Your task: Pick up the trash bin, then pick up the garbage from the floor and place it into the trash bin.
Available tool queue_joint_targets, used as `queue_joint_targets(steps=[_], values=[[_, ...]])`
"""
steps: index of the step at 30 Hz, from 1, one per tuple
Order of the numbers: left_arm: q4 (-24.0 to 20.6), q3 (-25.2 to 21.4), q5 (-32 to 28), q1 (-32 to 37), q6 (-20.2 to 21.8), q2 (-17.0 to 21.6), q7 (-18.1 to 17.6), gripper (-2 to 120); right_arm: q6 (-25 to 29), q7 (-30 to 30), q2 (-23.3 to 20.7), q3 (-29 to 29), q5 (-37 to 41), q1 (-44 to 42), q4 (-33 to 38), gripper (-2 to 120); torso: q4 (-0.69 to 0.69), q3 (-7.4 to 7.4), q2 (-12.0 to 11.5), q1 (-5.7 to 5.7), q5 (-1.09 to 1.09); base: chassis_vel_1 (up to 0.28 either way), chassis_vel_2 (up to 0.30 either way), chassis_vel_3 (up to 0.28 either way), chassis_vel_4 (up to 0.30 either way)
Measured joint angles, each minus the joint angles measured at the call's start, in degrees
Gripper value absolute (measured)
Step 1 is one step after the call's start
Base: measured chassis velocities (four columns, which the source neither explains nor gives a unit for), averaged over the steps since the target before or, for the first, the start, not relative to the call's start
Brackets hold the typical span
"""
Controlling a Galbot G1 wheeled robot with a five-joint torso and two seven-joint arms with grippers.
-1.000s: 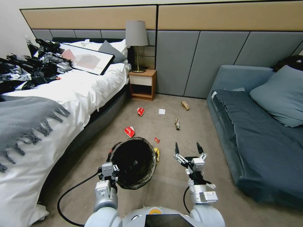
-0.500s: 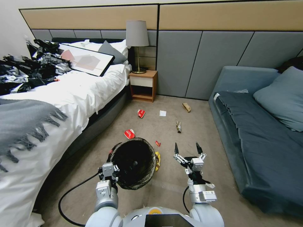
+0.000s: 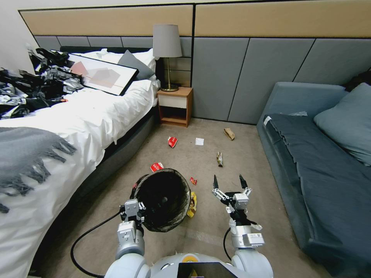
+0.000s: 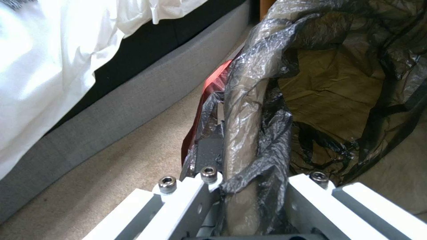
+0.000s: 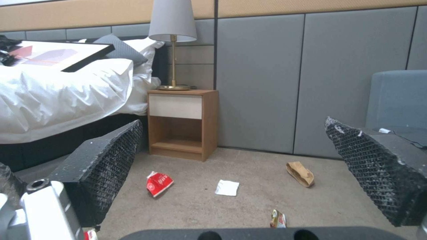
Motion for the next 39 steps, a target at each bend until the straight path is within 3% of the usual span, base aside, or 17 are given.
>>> queue_joint_targets(steps=[10, 21, 39], values=[[-0.52, -1.93, -0.11, -0.68, -0.13, -0.15, -0.05, 1, -1.77, 0.78, 0.00, 1.50, -3.88, 5.91, -2.42, 100, 0.00, 0.00, 0.00, 0.00, 0.00, 0.000, 0.000, 0.000, 0.000], [-1.49, -4.02, -1.24, -1.55, 0.05, -0.14, -0.16, 1, -14.97, 5.60, -9.31, -3.36, 12.79, 17.55, -11.55, 100, 0.01, 0.00, 0.00, 0.00, 0.01, 0.000, 0.000, 0.000, 0.000], [-1.74, -5.17, -1.70, -2.66, 0.20, -0.58, -0.36, 1, -25.61, 9.36, -15.07, -16.44, 22.46, 27.96, -30.77, 100, 0.00, 0.00, -0.01, 0.00, 0.00, 0.000, 0.000, 0.000, 0.000]])
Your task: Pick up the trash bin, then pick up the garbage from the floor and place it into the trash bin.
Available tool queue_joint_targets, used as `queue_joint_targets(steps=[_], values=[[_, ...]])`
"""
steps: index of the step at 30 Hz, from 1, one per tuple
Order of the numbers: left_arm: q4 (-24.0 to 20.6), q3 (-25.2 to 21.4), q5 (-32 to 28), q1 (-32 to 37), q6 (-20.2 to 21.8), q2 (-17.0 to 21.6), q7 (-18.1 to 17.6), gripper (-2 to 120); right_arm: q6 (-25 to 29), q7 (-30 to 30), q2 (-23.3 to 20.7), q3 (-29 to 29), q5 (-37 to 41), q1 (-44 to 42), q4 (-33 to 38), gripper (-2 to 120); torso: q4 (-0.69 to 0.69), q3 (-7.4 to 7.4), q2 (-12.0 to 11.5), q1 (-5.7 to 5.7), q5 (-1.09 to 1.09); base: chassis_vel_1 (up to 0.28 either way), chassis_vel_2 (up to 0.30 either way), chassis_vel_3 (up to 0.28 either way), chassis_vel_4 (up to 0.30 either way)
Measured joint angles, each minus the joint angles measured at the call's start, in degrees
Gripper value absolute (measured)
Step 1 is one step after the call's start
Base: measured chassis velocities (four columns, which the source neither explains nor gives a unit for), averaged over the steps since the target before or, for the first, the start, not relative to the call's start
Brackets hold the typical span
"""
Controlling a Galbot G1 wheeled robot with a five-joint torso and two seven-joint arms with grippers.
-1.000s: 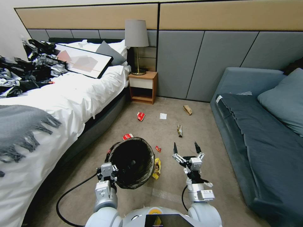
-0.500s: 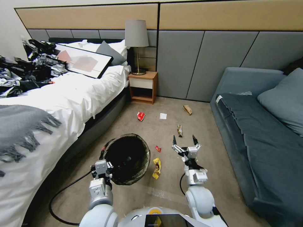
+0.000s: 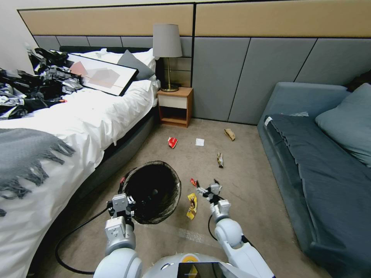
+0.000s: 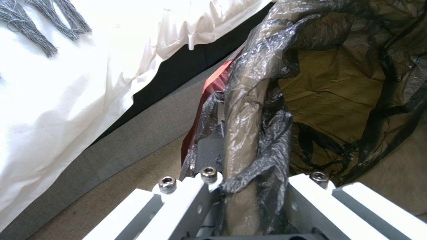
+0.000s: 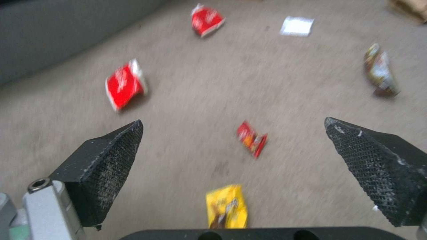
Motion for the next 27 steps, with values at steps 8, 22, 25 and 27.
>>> queue_joint_targets(steps=[8, 22, 25, 27], values=[[0.35, 0.43, 0.30, -0.19, -0.02, -0.32, -0.04, 1, -5.09, 0.77, -1.96, -4.18, 5.40, 2.22, -2.11, 100, 0.00, 0.00, 0.00, -0.01, 0.00, 0.000, 0.000, 0.000, 0.000], [1.10, 0.85, 0.53, -0.69, -0.21, -0.63, -0.16, 1, -10.59, 1.44, -4.20, -7.01, 11.75, 6.27, -8.83, 100, 0.00, 0.00, 0.00, -0.01, 0.01, 0.000, 0.000, 0.000, 0.000], [1.10, 0.80, 0.53, -0.60, -0.27, -0.60, -0.19, 1, -10.50, 0.92, -4.05, -6.90, 11.54, 6.79, -10.68, 100, 0.00, 0.00, 0.00, -0.01, 0.01, 0.000, 0.000, 0.000, 0.000], [1.10, 0.78, 0.53, -0.51, -0.34, -0.58, -0.29, 1, -10.26, 0.29, -3.54, -6.27, 11.20, 7.57, -12.91, 100, 0.00, 0.00, 0.00, 0.00, 0.01, 0.000, 0.000, 0.000, 0.000]])
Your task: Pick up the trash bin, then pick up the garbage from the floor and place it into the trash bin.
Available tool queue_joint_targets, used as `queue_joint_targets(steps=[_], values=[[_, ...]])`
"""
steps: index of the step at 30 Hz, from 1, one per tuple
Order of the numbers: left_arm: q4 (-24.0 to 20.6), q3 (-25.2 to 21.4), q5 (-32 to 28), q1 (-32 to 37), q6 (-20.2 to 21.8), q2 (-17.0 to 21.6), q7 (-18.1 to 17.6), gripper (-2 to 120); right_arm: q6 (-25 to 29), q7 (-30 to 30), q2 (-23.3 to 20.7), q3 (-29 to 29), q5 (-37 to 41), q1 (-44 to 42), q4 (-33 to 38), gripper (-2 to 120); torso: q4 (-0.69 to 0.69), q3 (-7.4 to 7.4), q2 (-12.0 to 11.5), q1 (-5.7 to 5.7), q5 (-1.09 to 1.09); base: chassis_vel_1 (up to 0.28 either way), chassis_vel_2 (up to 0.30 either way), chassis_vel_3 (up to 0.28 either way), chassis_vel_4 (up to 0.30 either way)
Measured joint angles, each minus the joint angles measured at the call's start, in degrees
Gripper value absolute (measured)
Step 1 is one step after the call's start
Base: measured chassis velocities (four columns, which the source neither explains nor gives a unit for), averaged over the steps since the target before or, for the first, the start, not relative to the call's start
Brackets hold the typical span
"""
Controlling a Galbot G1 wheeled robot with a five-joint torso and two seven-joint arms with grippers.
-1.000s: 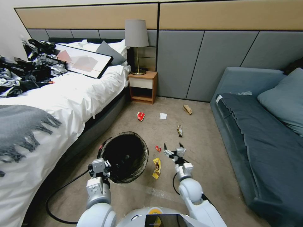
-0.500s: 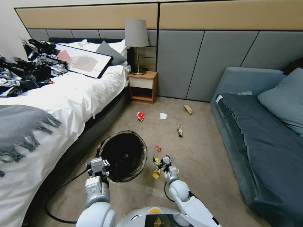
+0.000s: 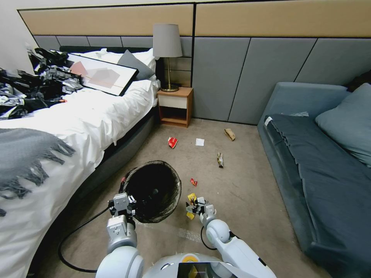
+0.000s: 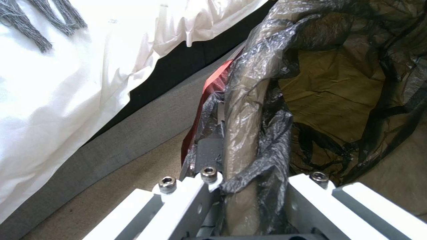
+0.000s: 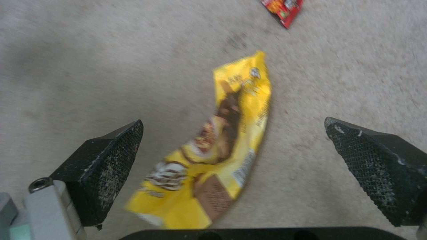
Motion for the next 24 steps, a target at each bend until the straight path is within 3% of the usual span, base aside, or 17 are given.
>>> queue_joint_targets(steps=[17, 24], values=[[0.48, 0.73, 0.90, 0.57, -0.96, -0.25, -0.25, 1, 2.17, -3.55, 3.17, 1.66, -1.76, 2.93, -8.84, 100, 0.00, 0.00, 0.00, 0.00, 0.00, 0.000, 0.000, 0.000, 0.000], [0.53, 1.05, 1.21, 0.60, -1.10, -0.38, -0.28, 1, 2.70, -4.83, 4.01, 1.43, -3.01, 2.77, -10.29, 89, 0.00, 0.00, 0.00, 0.00, -0.01, 0.000, 0.000, 0.000, 0.000]])
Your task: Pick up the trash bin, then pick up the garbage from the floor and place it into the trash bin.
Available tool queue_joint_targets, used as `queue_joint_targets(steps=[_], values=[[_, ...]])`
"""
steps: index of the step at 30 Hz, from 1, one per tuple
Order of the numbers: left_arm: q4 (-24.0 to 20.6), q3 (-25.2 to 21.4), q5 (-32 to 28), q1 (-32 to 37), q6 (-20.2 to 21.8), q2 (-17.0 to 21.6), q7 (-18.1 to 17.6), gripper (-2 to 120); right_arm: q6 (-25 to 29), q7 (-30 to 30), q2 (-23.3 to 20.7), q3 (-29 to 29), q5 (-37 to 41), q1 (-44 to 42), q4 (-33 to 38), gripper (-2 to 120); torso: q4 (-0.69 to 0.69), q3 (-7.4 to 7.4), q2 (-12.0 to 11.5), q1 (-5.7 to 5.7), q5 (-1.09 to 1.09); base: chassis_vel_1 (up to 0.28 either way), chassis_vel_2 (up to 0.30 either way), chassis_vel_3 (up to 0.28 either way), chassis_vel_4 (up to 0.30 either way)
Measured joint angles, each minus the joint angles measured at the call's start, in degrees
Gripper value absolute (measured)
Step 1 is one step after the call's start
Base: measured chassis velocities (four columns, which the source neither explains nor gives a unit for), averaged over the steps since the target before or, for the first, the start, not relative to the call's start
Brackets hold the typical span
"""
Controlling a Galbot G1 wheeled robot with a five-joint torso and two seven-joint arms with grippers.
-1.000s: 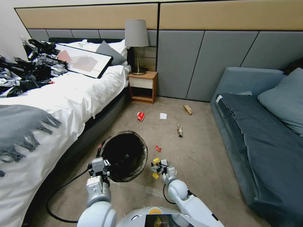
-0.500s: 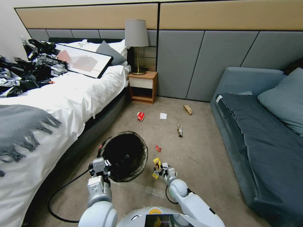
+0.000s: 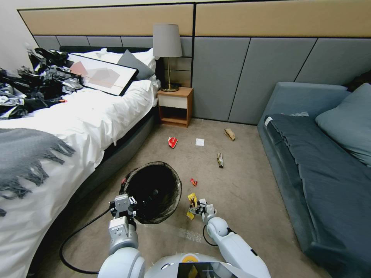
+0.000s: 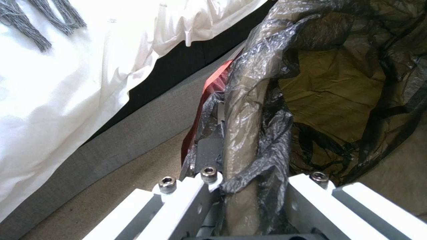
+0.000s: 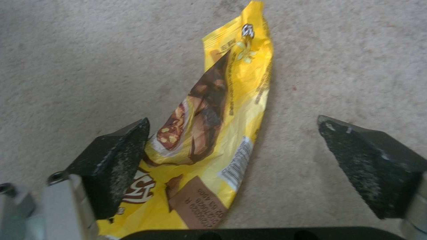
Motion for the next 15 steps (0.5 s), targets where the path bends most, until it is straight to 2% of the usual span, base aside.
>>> queue_joint_targets(steps=[1, 4, 5, 8, 10, 13, 15], values=[[0.00, 0.00, 0.00, 0.00, 0.00, 0.00, 0.00, 1, 0.00, 0.00, 0.00, 0.00, 0.00, 0.00, 0.00, 89, 0.00, 0.00, 0.00, 0.00, 0.00, 0.000, 0.000, 0.000, 0.000], [0.01, 0.14, 0.20, 0.04, -0.06, -0.06, 0.00, 1, 0.28, -0.23, 0.40, 0.04, -0.57, -0.05, -0.97, 76, 0.00, 0.00, 0.00, 0.00, 0.00, 0.000, 0.000, 0.000, 0.000], [0.01, 0.14, 0.20, 0.04, -0.06, -0.06, 0.00, 1, 0.28, -0.23, 0.40, 0.04, -0.57, -0.05, -0.97, 76, 0.00, 0.00, 0.00, 0.00, 0.00, 0.000, 0.000, 0.000, 0.000], [0.01, 0.11, 0.34, 0.06, -0.17, -0.05, 0.00, 1, 0.96, -0.70, 0.54, 0.17, -1.26, -0.23, -1.84, 61, 0.00, 0.00, 0.00, 0.00, 0.00, 0.000, 0.000, 0.000, 0.000], [0.01, 0.10, 0.38, 0.06, -0.19, -0.06, -0.01, 1, 1.22, -0.89, 0.59, 0.27, -1.44, -0.22, -2.14, 58, 0.00, 0.00, 0.00, 0.00, 0.00, 0.000, 0.000, 0.000, 0.000], [0.01, 0.17, 0.48, 0.07, -0.21, -0.06, -0.01, 1, 1.74, -1.17, 0.65, 0.54, -1.77, -0.09, -2.77, 43, 0.00, 0.00, 0.00, 0.00, 0.00, 0.000, 0.000, 0.000, 0.000], [0.02, 0.19, 0.50, 0.06, -0.21, -0.05, -0.01, 1, 1.94, -1.21, 0.65, 0.65, -1.82, -0.08, -2.82, 39, 0.00, 0.00, 0.00, 0.00, 0.00, 0.000, 0.000, 0.000, 0.000]])
